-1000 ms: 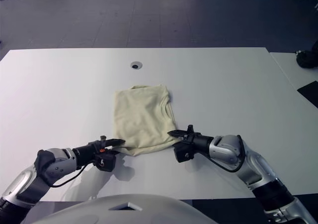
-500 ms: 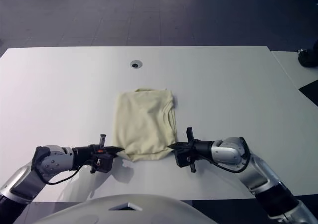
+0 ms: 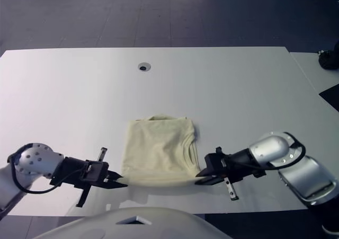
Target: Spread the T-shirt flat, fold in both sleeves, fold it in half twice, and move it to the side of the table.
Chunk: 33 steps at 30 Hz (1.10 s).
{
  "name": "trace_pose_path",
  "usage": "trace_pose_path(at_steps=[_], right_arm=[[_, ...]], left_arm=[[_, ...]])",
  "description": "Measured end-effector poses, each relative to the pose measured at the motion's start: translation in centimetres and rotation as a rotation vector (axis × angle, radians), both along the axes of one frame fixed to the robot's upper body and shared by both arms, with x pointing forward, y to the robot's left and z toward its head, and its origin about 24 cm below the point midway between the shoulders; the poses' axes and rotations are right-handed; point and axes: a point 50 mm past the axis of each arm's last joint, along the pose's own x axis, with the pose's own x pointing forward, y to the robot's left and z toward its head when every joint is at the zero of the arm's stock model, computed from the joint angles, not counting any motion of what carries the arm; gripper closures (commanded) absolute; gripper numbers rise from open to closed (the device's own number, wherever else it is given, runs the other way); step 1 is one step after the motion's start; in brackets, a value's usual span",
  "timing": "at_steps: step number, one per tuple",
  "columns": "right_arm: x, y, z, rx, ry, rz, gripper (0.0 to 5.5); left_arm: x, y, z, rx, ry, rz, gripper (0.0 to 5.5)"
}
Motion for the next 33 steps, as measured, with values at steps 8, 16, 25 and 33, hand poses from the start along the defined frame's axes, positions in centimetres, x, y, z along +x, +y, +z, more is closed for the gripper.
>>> trace_pose_path(at_steps=[8, 16, 25, 33], right_arm=[[5.1, -1.0, 3.2, 0.120, 0.155, -0.188, 5.38], [9.4, -1.3, 2.5, 0.152, 0.277, -0.329, 5.38], [13.4, -1.6, -1.6, 0.085, 0.307, -0.444, 5.38], [15.6, -1.6, -3.1, 0.072, 0.198, -0.592, 4.40]], left_arm=[[5.9, 0.3, 3.4, -0.076, 0.043, 0.084, 5.40], [11.8, 0.0, 3.6, -0.087, 0.035, 0.150, 5.40], [14.5, 0.0, 1.9, -0.051, 0.020, 0.174, 5.40], [17.5, -1.1, -0.3, -0.002, -0.127, 0.284, 4.40]])
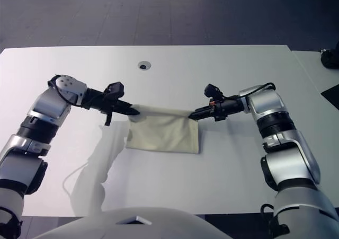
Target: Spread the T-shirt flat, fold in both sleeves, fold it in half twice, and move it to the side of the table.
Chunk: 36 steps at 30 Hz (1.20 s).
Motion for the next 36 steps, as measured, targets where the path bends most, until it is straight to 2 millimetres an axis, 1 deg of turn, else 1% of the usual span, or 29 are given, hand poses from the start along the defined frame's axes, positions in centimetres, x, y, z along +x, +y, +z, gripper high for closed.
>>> trace_pose_path(at_steps=[3, 5, 7, 8, 10, 11, 12, 13, 14, 15, 17, 18, 22, 26, 28, 29, 31, 34, 35, 36], right_arm=[[1.4, 0.1, 1.3, 0.023, -0.125, -0.113, 3.86], [2.2, 0.0, 2.5, 0.025, -0.235, -0.206, 3.59], [2.4, 0.3, 3.9, 0.036, -0.353, -0.256, 3.24], [2.4, 0.6, 4.4, 0.048, -0.380, -0.259, 3.13], [1.7, 1.8, 5.1, 0.099, -0.426, -0.232, 2.82], [0.9, 3.3, 5.2, 0.139, -0.439, -0.168, 2.71], [0.2, 4.4, 5.1, 0.160, -0.446, -0.111, 2.53], [-0.9, 6.3, 4.5, 0.179, -0.448, -0.020, 2.38], [-1.4, 7.6, 3.6, 0.199, -0.428, 0.033, 2.20], [-1.7, 8.6, 2.8, 0.216, -0.410, 0.069, 2.02], [-1.7, 9.5, 1.6, 0.258, -0.374, 0.114, 1.72], [-1.5, 9.6, 0.9, 0.264, -0.353, 0.126, 1.65], [-1.3, 8.9, -1.4, 0.261, -0.277, 0.154, 1.00], [-2.1, 8.7, -2.7, 0.266, -0.230, 0.233, 0.30], [-2.5, 8.6, -3.3, 0.261, -0.225, 0.254, 0.13], [-2.6, 8.4, -3.7, 0.235, -0.241, 0.260, 0.13], [-2.5, 7.9, -5.2, 0.144, -0.277, 0.233, 0.13], [-1.9, 7.8, -5.9, 0.054, -0.389, 0.224, 0.13], [-1.5, 7.5, -6.2, 0.007, -0.439, 0.187, 0.13], [-1.3, 7.3, -6.2, -0.003, -0.457, 0.169, 0.13]], left_arm=[[0.9, 0.3, 0.1, 0.006, -0.082, 0.079, 3.85], [1.5, 0.8, 0.8, 0.009, -0.160, 0.135, 3.55], [2.1, 1.4, 1.7, 0.006, -0.246, 0.217, 3.20], [2.3, 1.7, 2.1, 0.003, -0.272, 0.249, 3.08], [2.6, 2.3, 3.1, -0.021, -0.338, 0.321, 2.76], [2.7, 2.6, 3.7, -0.032, -0.387, 0.370, 2.65], [2.7, 2.9, 3.9, -0.043, -0.412, 0.408, 2.46], [2.5, 3.5, 4.0, -0.060, -0.441, 0.483, 2.30], [2.4, 3.9, 3.9, -0.069, -0.446, 0.532, 2.11], [2.1, 4.1, 3.7, -0.084, -0.448, 0.572, 1.93], [1.6, 4.1, 3.4, -0.111, -0.440, 0.616, 1.62], [1.4, 4.0, 3.3, -0.120, -0.430, 0.628, 1.55], [1.3, 2.8, 3.1, -0.160, -0.403, 0.614, 0.87], [1.6, 2.4, 3.0, -0.164, -0.392, 0.606, 0.13], [1.9, 2.4, 3.2, -0.164, -0.390, 0.610, 0.10], [2.1, 2.3, 3.3, -0.165, -0.393, 0.612, 0.10], [2.3, 2.4, 3.5, -0.161, -0.409, 0.619, 0.10], [2.6, 2.6, 3.7, -0.161, -0.440, 0.650, 0.10], [2.6, 2.9, 4.0, -0.168, -0.455, 0.675, 0.10], [2.7, 3.0, 4.1, -0.171, -0.460, 0.685, 0.10]])
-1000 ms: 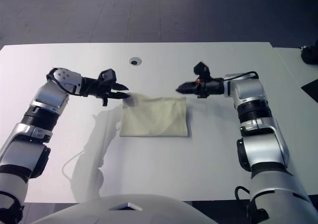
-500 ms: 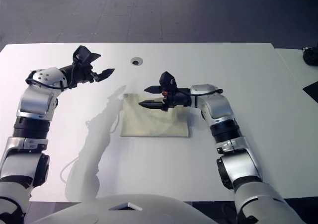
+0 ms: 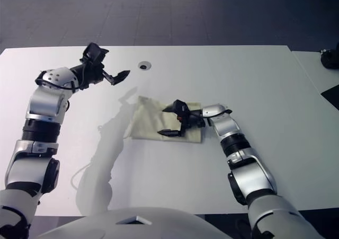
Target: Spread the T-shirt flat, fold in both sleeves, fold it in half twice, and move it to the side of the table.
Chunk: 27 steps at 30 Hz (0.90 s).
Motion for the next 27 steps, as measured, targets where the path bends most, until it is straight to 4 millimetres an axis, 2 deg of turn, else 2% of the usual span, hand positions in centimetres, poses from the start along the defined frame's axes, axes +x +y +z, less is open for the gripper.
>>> trace_pose_path(at_steps=[2, 5, 8, 12, 15, 20, 24, 27], right_arm=[[0.5, -0.4, -0.1, -0.002, -0.048, -0.053, 0.13], [1.2, -2.0, -0.4, 0.021, -0.086, -0.244, 0.13], [1.6, -5.5, -0.8, 0.050, -0.085, -0.542, 0.13], [1.6, -10.4, -1.0, 0.054, -0.085, -0.928, 0.13], [1.5, -12.7, -1.1, 0.056, -0.090, -1.168, 0.13], [1.6, -13.7, -1.2, 0.046, -0.099, -1.373, 0.13], [1.3, -14.5, -0.9, 0.012, -0.169, -1.531, 0.13], [0.6, -14.3, 0.5, 0.052, -0.222, -1.536, 0.13]], left_arm=[[0.0, 0.2, 0.2, -0.006, -0.013, 0.022, 0.10], [-0.2, 0.0, 1.6, -0.013, -0.077, 0.031, 0.10], [-1.2, -0.8, 2.7, -0.023, -0.130, 0.026, 0.10], [-3.0, -1.7, 1.1, -0.069, -0.083, 0.030, 0.10], [-4.3, -2.0, -0.3, -0.105, -0.034, 0.067, 0.10], [-4.9, -2.2, -1.3, -0.159, -0.003, 0.184, 0.10], [-5.0, -1.9, -0.8, -0.230, -0.042, 0.308, 0.10], [-5.0, -1.1, -0.1, -0.252, -0.090, 0.393, 0.10]])
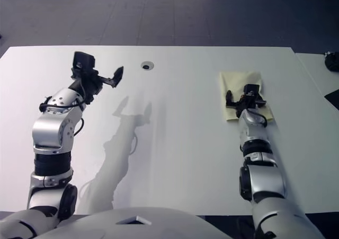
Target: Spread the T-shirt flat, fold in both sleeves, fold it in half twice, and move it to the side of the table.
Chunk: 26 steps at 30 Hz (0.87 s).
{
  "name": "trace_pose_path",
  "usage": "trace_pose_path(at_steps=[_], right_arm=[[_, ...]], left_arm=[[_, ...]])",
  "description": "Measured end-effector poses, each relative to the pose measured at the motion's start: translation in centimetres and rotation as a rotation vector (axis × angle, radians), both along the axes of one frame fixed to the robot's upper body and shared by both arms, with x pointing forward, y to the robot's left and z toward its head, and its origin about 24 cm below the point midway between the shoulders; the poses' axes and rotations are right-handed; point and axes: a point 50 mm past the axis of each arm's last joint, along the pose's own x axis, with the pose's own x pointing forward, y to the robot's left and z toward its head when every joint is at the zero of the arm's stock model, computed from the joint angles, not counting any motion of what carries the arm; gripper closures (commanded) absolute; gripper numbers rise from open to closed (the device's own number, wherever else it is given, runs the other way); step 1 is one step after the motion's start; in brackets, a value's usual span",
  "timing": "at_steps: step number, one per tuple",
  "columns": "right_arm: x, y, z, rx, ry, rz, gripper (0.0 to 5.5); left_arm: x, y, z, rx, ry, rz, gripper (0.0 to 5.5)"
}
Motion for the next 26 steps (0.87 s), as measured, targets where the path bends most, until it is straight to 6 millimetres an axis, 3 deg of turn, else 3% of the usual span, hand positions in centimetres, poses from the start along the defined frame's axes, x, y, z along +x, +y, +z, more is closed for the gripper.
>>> trace_pose_path(at_steps=[7, 13, 15, 26], right_arm=[[-0.7, 3.5, 5.8, -0.021, -0.140, 0.071, 0.13], [-3.7, 10.3, 9.2, -0.012, -0.165, 0.249, 0.13], [-4.1, 11.8, 10.2, -0.007, -0.181, 0.290, 0.13], [-4.2, 11.1, 10.6, -0.019, -0.168, 0.214, 0.13]], left_arm=[[-0.3, -0.2, 0.5, -0.029, -0.034, 0.057, 0.10], [-2.4, -0.3, 0.9, -0.075, -0.054, 0.161, 0.10], [-2.8, -0.1, 0.9, -0.092, -0.042, 0.198, 0.10], [-3.2, -0.5, 0.4, -0.094, 0.008, 0.158, 0.10]])
